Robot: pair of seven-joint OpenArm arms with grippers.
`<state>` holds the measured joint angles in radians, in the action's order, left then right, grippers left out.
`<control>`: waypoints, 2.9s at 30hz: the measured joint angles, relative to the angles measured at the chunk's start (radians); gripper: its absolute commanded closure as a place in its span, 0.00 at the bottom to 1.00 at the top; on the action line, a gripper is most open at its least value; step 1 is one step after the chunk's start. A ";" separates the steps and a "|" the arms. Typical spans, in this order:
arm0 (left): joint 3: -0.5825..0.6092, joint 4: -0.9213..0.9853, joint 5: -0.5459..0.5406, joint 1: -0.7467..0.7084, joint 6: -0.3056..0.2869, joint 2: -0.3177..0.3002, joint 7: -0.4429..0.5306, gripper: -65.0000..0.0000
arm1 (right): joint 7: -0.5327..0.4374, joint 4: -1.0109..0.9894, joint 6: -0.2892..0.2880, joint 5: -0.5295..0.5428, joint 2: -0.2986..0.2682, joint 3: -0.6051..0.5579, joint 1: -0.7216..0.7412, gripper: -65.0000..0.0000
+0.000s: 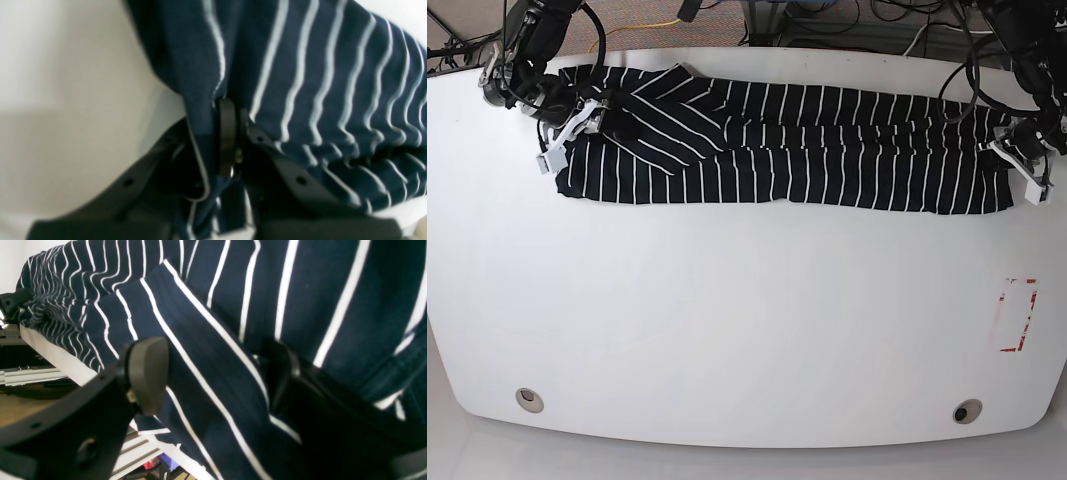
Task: Fold the T-shirt properly
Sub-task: 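Fold the strip end at the left gripper over toward the right gripper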
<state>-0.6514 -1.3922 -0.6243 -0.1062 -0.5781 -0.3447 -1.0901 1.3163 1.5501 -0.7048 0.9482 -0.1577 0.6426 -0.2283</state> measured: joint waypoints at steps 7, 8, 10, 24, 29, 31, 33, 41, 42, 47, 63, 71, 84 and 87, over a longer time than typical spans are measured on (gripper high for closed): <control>0.135 -0.370 0.006 -0.092 -0.002 0.067 -0.012 0.97 | 0.000 0.000 -0.001 0.000 0.000 0.002 -0.001 0.36; 0.180 -0.430 -0.005 -0.103 -0.003 0.072 -0.014 0.97 | 0.000 0.000 0.000 0.003 0.000 0.002 -0.001 0.36; 0.251 -0.515 -0.031 -0.118 -0.007 0.086 -0.020 0.97 | 0.000 0.000 -0.001 0.003 0.000 0.001 0.000 0.36; 0.624 -0.520 0.190 -0.090 -0.002 0.281 -0.050 0.89 | 0.008 -0.004 -0.001 -0.007 0.002 -0.002 0.026 0.36; 0.644 -0.519 0.228 -0.092 -0.002 0.328 -0.059 0.75 | 0.012 -0.004 -0.002 -0.008 0.002 -0.002 0.028 0.36; 0.648 -0.519 0.227 -0.087 -0.002 0.331 -0.054 0.69 | 0.011 -0.005 -0.002 -0.008 0.002 -0.002 0.028 0.36; 0.678 -0.519 0.235 -0.074 -0.002 0.328 -0.060 0.65 | 0.011 -0.005 -0.002 -0.008 0.002 -0.002 0.028 0.36; 0.880 -0.527 0.216 -0.012 -0.005 0.376 -0.109 0.63 | 0.012 -0.005 -0.002 -0.009 0.002 -0.001 0.033 0.36; 0.871 -0.547 0.214 0.004 -0.006 0.381 -0.116 0.63 | 0.012 -0.005 -0.002 -0.009 0.002 0.000 0.033 0.36; 0.684 -0.583 0.224 0.035 -0.005 0.359 -0.122 0.63 | 0.023 0.026 0.001 -0.027 0.003 0.000 0.033 0.35; 0.489 -0.512 0.224 -0.098 -0.002 0.195 -0.101 0.63 | 0.066 0.216 0.008 -0.056 -0.018 0.188 0.094 0.16; 0.447 -0.329 0.197 -0.116 -0.003 0.190 0.041 0.63 | 0.075 -0.047 0.011 -0.066 -0.093 0.274 0.155 0.19; 0.448 -0.328 0.202 -0.113 -0.006 0.196 0.044 0.63 | -0.028 -0.150 0.005 -0.028 -0.062 0.177 0.120 0.20; 0.447 -0.328 0.201 -0.112 -0.006 0.197 0.044 0.63 | -0.013 -0.080 0.006 -0.047 -0.016 0.131 0.106 0.22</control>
<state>-0.2043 -1.7203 -0.4229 -0.2184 -0.5842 -0.1474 -1.0462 1.3033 1.4704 -0.6991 0.9016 -0.1734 0.7738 -0.1226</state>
